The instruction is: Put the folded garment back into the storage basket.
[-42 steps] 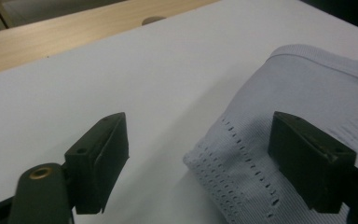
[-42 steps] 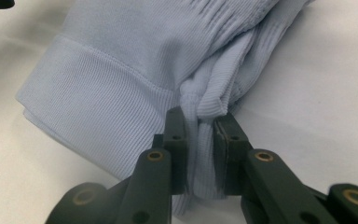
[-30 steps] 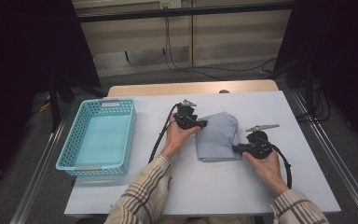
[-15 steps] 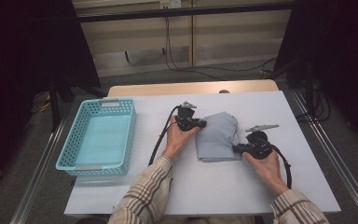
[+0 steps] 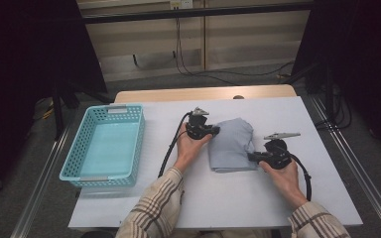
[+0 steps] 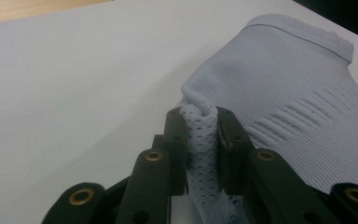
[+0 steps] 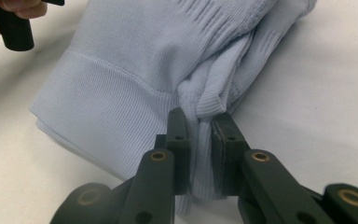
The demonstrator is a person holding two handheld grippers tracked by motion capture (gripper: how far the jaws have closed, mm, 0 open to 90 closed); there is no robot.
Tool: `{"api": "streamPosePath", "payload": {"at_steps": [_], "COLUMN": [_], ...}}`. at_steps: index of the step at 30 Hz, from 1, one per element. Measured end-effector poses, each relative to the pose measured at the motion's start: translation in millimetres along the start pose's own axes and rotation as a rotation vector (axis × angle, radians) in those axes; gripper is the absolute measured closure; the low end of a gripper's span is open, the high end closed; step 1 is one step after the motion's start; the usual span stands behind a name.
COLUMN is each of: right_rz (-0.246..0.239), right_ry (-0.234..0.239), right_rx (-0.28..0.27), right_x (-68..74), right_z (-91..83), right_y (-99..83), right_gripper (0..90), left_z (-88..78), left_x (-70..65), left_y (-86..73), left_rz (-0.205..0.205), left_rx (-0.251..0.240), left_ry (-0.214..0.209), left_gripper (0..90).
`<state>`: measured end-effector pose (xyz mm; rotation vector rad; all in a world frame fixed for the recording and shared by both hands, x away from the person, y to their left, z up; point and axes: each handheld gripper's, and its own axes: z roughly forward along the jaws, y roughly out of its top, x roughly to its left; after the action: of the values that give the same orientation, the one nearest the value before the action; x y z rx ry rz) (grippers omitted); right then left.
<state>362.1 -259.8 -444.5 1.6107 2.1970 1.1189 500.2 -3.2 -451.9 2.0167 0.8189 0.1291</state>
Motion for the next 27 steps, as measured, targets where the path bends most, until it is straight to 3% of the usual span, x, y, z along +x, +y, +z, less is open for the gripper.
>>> {"api": "streamPosePath", "payload": {"at_steps": [8, 19, 27], "right_rz": [0.012, -0.007, -0.001], "right_ry": [0.025, 0.034, 0.041], "right_rx": [-0.027, -0.070, -0.093], "right_x": [6.0, 8.6, 11.8], "right_z": [-6.8, -13.4, -19.7], "right_y": [2.3, 4.2, 6.8], "right_gripper": [80.0, 80.0, 80.0], "left_z": [-9.0, -15.1, -20.6], "left_x": [-0.8, -2.7, -4.6], "left_y": [3.4, 8.0, 11.8], "left_rz": [-0.009, 0.002, -0.008], "left_rx": [-0.041, -0.051, -0.085], "left_ry": [-0.005, -0.003, -0.005], "left_gripper": [76.8, 76.6, 76.6]}}
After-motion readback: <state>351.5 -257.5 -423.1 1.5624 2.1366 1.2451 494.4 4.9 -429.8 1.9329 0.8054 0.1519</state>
